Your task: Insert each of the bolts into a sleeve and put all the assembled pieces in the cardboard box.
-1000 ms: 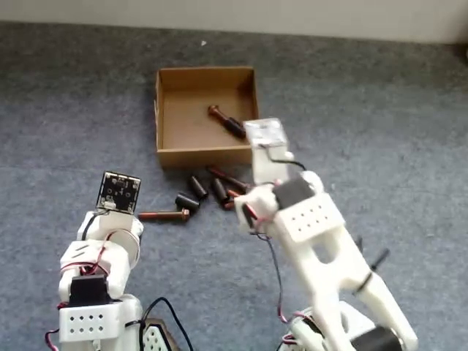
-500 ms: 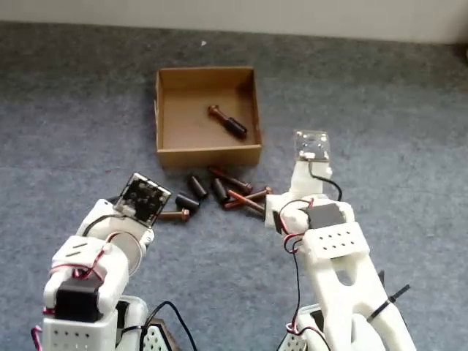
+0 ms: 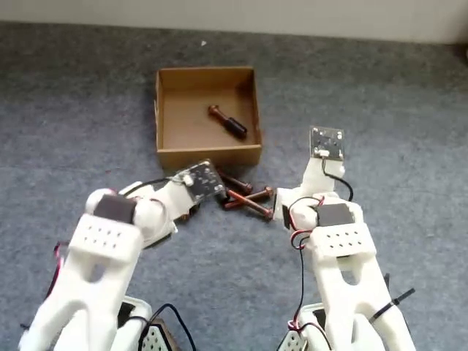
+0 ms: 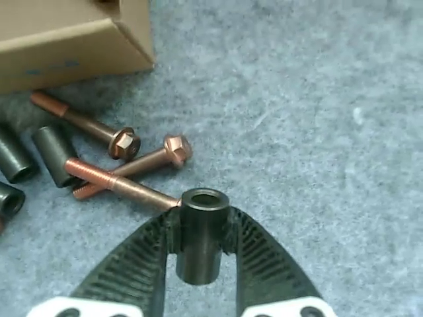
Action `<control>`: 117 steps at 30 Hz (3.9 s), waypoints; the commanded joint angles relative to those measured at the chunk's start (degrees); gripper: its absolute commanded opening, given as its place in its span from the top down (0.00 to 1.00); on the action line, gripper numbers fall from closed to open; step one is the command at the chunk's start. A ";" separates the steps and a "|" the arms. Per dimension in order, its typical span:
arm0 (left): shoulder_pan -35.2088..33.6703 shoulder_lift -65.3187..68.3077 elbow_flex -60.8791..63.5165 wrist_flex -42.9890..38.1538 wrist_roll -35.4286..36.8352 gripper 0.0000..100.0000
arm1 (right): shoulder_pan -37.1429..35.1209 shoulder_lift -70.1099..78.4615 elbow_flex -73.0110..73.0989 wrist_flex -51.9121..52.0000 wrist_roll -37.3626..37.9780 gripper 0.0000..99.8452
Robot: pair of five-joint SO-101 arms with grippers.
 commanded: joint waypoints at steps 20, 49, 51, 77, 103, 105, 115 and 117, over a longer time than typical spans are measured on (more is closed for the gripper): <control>4.09 43.21 -21.67 -7.56 -4.22 0.89 | 0.48 -1.89 -0.31 -0.92 0.44 1.00; -0.92 49.89 -25.27 -13.01 -3.43 0.84 | 0.40 -1.89 0.92 -1.10 0.70 1.00; -1.01 50.51 -26.68 -13.10 -0.44 0.84 | 0.40 -1.89 0.92 -1.10 0.70 1.00; 1.01 10.15 -9.36 -10.81 15.38 1.00 | 0.13 -7.52 0.75 3.30 0.79 1.00; 8.48 -36.00 -4.88 -21.63 49.67 1.00 | -18.15 -45.05 8.40 -2.42 0.79 1.00; 10.42 -38.02 -4.88 -22.68 49.93 1.00 | -20.88 -45.23 8.40 -2.51 0.88 1.00; 16.84 -45.58 -3.82 -23.12 49.93 0.99 | -30.90 -45.41 8.31 -4.35 11.34 1.00; 17.63 -47.16 -2.95 -23.12 49.93 0.99 | -31.87 -45.23 8.84 -5.58 13.45 1.00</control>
